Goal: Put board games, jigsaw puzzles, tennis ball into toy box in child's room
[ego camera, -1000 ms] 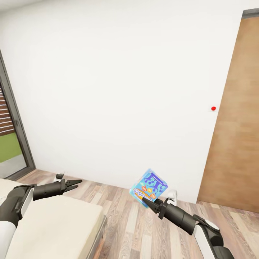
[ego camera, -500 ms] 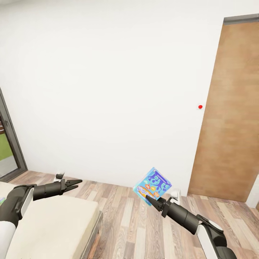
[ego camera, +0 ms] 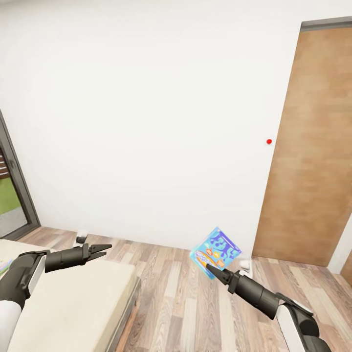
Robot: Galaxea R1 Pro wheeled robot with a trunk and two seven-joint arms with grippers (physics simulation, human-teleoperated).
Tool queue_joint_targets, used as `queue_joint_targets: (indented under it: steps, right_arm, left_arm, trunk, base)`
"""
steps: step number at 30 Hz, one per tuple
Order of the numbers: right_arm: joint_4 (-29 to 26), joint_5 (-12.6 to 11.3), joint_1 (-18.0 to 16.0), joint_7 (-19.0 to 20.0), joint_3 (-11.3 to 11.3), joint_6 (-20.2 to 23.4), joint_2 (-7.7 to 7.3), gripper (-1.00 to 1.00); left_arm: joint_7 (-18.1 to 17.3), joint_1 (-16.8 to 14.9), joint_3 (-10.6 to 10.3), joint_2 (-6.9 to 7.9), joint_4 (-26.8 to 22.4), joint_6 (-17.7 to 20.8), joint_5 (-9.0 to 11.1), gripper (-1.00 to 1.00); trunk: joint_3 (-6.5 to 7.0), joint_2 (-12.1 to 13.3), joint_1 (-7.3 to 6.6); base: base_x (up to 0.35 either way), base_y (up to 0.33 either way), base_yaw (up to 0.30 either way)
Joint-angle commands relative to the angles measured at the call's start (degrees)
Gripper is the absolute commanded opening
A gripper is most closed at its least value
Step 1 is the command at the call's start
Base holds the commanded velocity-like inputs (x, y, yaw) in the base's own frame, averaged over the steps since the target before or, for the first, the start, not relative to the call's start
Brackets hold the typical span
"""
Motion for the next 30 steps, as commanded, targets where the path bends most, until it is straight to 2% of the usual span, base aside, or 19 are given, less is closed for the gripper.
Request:
queue_joint_targets:
  steps: [1,8,15,30]
  right_arm:
    - [0.04,-0.42,-0.02,0.07,-0.25,0.55,0.00,-1.00]
    - [-0.02,-0.50,-0.02,0.21,-1.61,0.71,0.10,-1.00]
    - [-0.07,-0.51,0.02,0.24,-1.86,0.74,0.22,-1.00]
    - [0.10,-0.54,0.00,0.23,-1.91,0.89,0.17,-1.00]
  left_arm:
    - [-0.10,-0.02,0.02,0.00,0.01,0.60,0.12,1.00]
    - [-0.13,-0.02,0.00,0.00,0.00,0.60,0.14,1.00]
    - [-0.15,-0.02,0.04,0.00,0.00,0.60,0.11,1.00]
    - [-0.18,-0.02,0.03,0.00,0.01,0.51,0.15,1.00]
  trunk:
    - [-0.12,-0.06,0.00]
    - [-0.62,-0.06,0.00]
    - [-0.79,-0.06,0.00]
    - [-1.04,-0.06,0.00]
  base:
    - [-0.163,0.000,0.000]
    - [-0.163,0.000,0.000]
    - [-0.158,0.000,-0.032]
    - [-0.036,0.000,-0.239]
